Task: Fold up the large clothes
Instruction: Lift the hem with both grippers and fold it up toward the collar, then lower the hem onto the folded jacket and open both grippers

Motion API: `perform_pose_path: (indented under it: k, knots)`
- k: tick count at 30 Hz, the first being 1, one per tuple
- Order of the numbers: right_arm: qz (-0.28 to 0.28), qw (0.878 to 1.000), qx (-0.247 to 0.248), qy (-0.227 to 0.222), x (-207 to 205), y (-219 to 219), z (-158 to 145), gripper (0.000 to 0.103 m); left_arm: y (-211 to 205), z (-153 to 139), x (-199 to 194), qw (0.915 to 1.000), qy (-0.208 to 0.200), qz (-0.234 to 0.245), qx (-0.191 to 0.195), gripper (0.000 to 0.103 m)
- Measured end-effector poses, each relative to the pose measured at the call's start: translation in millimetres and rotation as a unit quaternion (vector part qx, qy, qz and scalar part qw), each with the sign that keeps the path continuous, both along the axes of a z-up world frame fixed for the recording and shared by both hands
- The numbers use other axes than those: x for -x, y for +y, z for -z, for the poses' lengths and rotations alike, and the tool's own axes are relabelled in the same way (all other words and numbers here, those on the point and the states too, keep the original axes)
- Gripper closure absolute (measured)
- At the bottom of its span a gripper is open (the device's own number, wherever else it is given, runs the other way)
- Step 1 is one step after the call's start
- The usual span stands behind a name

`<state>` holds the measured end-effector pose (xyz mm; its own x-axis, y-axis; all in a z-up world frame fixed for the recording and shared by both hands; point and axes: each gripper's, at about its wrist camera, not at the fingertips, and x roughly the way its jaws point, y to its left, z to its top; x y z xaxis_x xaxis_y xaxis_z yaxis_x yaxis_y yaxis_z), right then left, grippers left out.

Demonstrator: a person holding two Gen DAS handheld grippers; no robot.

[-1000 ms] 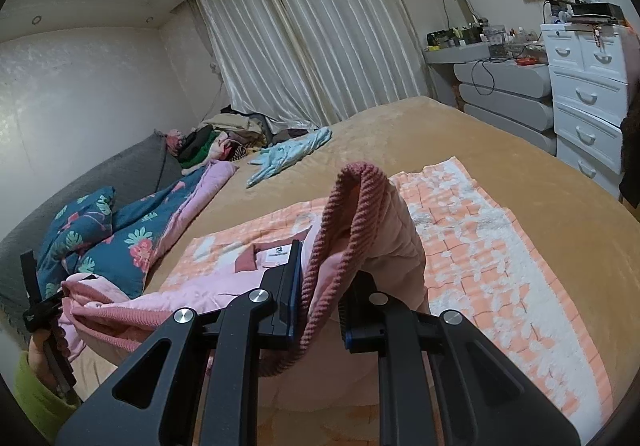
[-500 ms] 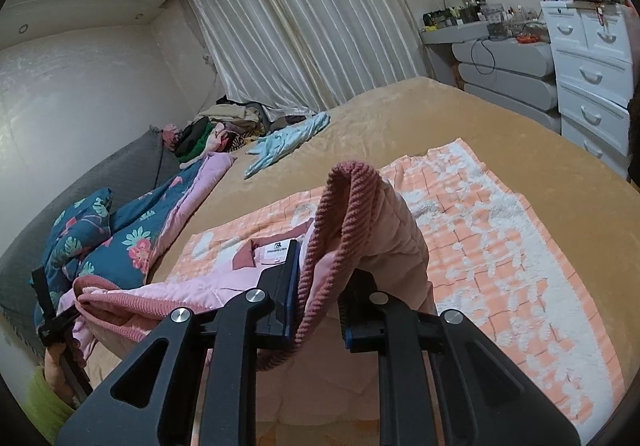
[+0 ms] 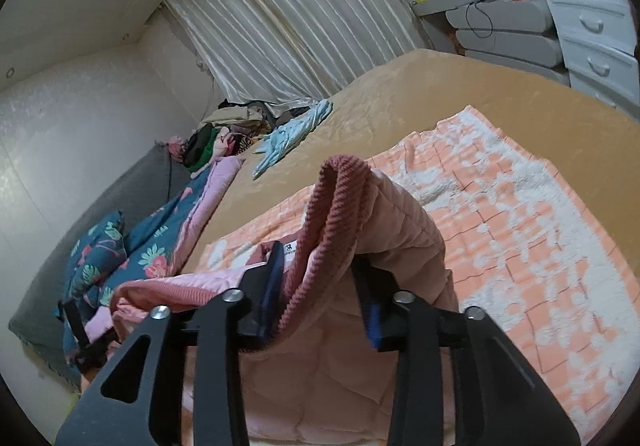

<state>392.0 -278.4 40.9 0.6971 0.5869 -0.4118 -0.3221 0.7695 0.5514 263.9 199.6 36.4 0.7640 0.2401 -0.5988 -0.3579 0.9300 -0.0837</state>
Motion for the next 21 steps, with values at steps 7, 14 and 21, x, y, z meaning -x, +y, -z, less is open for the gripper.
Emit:
perform_pose_path:
  k: [7, 14, 21]
  knots:
    - [-0.008, 0.998, -0.019, -0.056, 9, 0, -5, 0.03, 2, 5, -9, 1.0, -0.002, 0.003, 0.007, 0.089]
    - [0.009, 0.995, 0.073, -0.064, 13, 12, 28, 0.02, -2, 8, -20, 0.9999, 0.002, 0.01, 0.005, 0.081]
    - [0.007, 0.995, 0.094, 0.012, -4, 18, 78, 0.02, -7, 5, -23, 0.9998, -0.006, 0.013, 0.016, 0.051]
